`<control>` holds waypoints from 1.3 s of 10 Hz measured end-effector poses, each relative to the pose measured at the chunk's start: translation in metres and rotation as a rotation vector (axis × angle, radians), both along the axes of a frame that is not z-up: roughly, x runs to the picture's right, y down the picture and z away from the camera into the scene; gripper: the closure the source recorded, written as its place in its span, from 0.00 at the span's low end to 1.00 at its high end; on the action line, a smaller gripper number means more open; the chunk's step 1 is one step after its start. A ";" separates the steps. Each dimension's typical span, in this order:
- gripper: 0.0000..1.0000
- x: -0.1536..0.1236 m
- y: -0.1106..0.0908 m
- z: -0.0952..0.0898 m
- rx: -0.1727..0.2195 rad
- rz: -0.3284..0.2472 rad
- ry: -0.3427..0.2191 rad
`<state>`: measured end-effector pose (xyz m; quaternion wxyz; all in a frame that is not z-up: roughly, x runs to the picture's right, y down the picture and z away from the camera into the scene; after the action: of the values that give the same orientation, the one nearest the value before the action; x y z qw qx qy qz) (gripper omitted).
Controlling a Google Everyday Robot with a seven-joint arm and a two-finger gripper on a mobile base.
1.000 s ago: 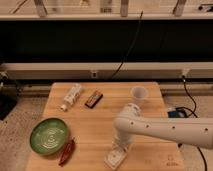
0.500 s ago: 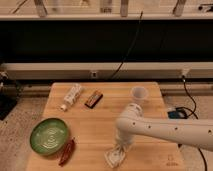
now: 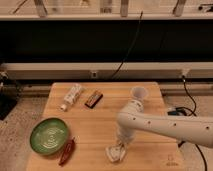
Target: Wipe the white sponge on the table
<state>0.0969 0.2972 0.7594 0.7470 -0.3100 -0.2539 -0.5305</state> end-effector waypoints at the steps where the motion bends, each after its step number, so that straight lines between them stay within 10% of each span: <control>1: 1.00 0.004 -0.007 0.004 0.003 0.002 0.004; 13: 1.00 0.041 -0.044 0.027 -0.002 0.020 0.055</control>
<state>0.1377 0.2535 0.7869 0.7586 -0.3227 -0.2371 -0.5141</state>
